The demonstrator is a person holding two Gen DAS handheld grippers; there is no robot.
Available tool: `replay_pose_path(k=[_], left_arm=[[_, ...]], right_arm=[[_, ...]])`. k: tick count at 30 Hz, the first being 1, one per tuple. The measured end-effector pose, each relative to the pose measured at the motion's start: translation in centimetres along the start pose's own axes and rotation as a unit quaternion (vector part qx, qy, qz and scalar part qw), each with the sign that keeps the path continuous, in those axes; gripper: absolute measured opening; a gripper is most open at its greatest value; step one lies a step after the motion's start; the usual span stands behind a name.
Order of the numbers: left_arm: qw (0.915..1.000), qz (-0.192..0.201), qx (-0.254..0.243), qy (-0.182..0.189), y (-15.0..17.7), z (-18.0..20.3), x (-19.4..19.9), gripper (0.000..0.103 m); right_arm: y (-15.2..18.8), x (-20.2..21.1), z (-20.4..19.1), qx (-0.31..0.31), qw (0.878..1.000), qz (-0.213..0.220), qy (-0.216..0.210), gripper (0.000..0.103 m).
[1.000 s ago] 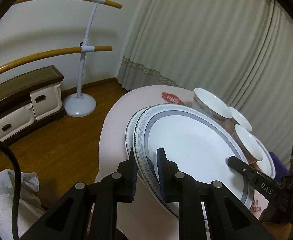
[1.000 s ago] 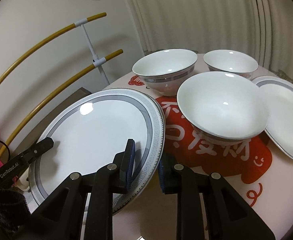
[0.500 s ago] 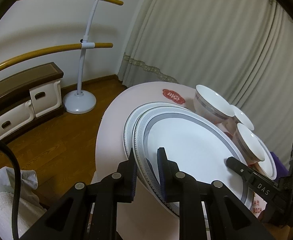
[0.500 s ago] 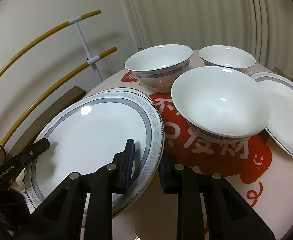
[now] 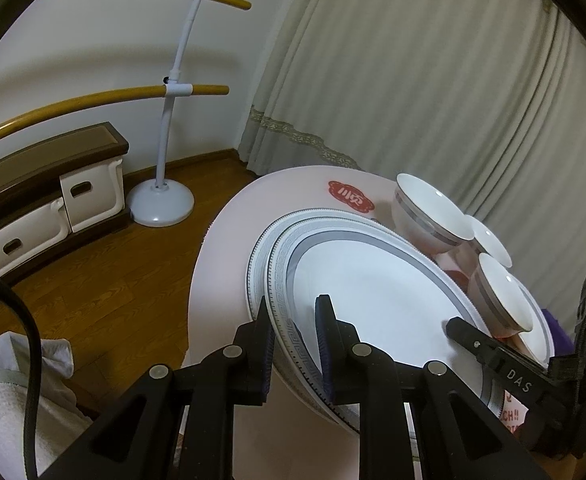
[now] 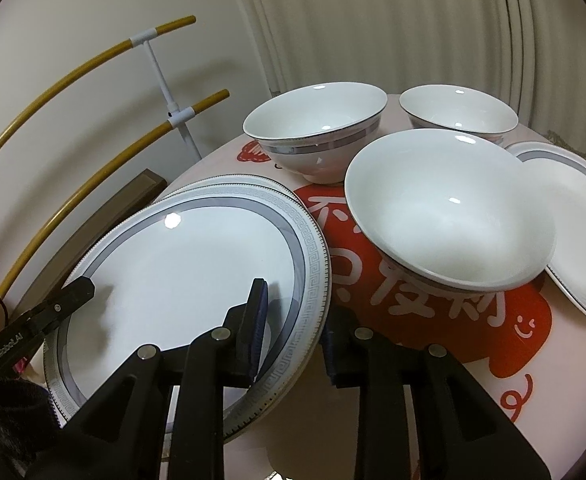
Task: Organize plates and bowls
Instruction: 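Lower the plate onto the other grey-rimmed plate and open both grippers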
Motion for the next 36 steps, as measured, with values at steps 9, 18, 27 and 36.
replay_pose_path(k=[9, 18, 27, 36], left_arm=[[1.0, 0.001, 0.004, -0.001, 0.0, -0.3, 0.3, 0.017], [1.0, 0.001, 0.003, -0.003, -0.1, -0.2, 0.6, 0.017], [1.0, 0.0, 0.003, -0.002, -0.2, -0.1, 0.8, 0.017], [0.9999, 0.001, -0.009, -0.009, -0.3, 0.1, 1.0, 0.017]], right_arm=[[-0.1, -0.7, -0.2, 0.002, 1.0, -0.009, 0.009, 0.031], [-0.2, -1.3, 0.0, -0.001, 1.0, -0.014, 0.008, 0.032], [-0.1, -1.2, 0.2, -0.016, 1.0, -0.015, 0.014, 0.041], [0.4, -1.0, 0.6, -0.034, 0.999, -0.016, -0.004, 0.043]])
Point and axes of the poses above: each gripper's, at about its wrist camera, not at the fingertips, and x roughly against the way its jaws point, z to its right, y to its underside, the point moved 1 cm from there along -x, roughly the way its jaws point, and after that the axes turned 9 degrees about -y, right-handed, at the moved point
